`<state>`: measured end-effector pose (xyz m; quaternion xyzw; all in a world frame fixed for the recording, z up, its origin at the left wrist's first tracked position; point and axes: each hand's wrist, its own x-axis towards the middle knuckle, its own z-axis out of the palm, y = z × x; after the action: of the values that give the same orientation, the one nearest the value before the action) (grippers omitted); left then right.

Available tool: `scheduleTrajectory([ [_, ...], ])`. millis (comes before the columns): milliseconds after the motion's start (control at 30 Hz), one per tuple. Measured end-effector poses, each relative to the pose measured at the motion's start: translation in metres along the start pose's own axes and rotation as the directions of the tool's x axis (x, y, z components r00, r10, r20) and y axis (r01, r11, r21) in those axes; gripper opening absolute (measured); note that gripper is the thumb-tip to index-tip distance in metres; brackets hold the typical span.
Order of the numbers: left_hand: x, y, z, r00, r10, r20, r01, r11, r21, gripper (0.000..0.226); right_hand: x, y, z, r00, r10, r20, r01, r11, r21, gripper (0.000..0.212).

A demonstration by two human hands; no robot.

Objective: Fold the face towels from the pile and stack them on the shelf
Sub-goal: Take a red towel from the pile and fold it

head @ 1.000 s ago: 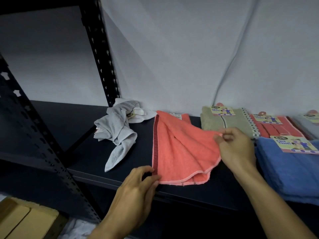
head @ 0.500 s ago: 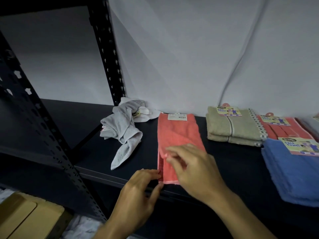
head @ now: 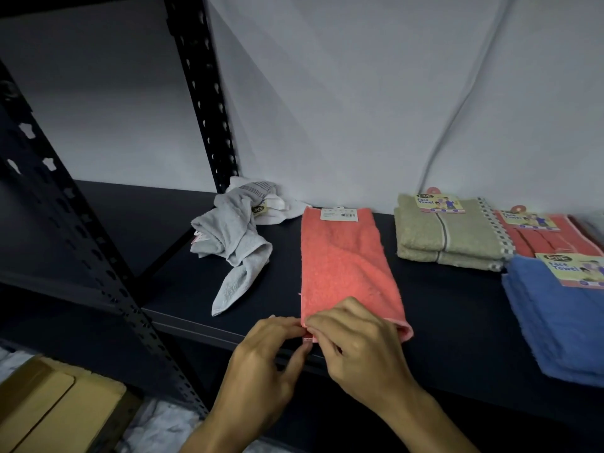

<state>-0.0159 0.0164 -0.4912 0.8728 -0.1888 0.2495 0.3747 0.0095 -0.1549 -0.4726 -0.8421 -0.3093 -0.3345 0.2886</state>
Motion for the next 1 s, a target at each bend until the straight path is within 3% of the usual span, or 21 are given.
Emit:
scheduleTrajectory([
  [167, -0.003, 0.001, -0.002, 0.997, -0.077, -0.029, 0.077, 0.997, -0.018, 0.021, -0.002, -0.006, -0.002, 0.996, 0.012, 0.084, -0.011, 1.000, -0.015, 0.019],
  [267, -0.003, 0.005, -0.003, 0.980, -0.196, -0.023, 0.197, 0.980, 0.039, 0.048, -0.014, -0.010, -0.017, 0.999, 0.031, 0.043, -0.028, 0.997, -0.068, 0.022],
  [333, 0.003, 0.011, -0.006, 0.994, -0.110, 0.008, 0.108, 0.985, 0.131, 0.060, -0.029, -0.011, -0.031, 0.990, 0.106, -0.092, -0.120, 0.980, -0.157, 0.019],
  [433, 0.017, 0.021, -0.003, 0.993, 0.061, 0.106, -0.085, 0.967, 0.241, 0.056, -0.047, -0.008, -0.050, 0.900, 0.295, -0.320, -0.373, 0.902, -0.218, 0.007],
  [500, 0.027, 0.027, 0.002, 0.980, 0.110, 0.165, -0.147, 0.960, 0.238, 0.051, -0.051, -0.002, -0.057, 0.864, 0.377, -0.334, -0.472, 0.837, -0.276, 0.004],
  [567, 0.038, 0.031, 0.009, 0.961, 0.155, 0.228, -0.208, 0.951, 0.228, 0.050, -0.052, 0.003, -0.058, 0.874, 0.383, -0.300, -0.473, 0.810, -0.346, 0.003],
  [800, 0.063, 0.045, 0.023, 0.898, 0.243, 0.367, -0.377, 0.854, 0.358, 0.040, -0.045, 0.010, -0.056, 0.900, 0.330, -0.285, -0.431, 0.778, -0.458, 0.029],
  [1000, 0.068, 0.051, 0.024, 0.938, 0.187, 0.293, -0.290, 0.884, 0.365, 0.019, -0.038, 0.011, -0.054, 0.904, 0.322, -0.282, -0.425, 0.758, -0.495, 0.017],
])
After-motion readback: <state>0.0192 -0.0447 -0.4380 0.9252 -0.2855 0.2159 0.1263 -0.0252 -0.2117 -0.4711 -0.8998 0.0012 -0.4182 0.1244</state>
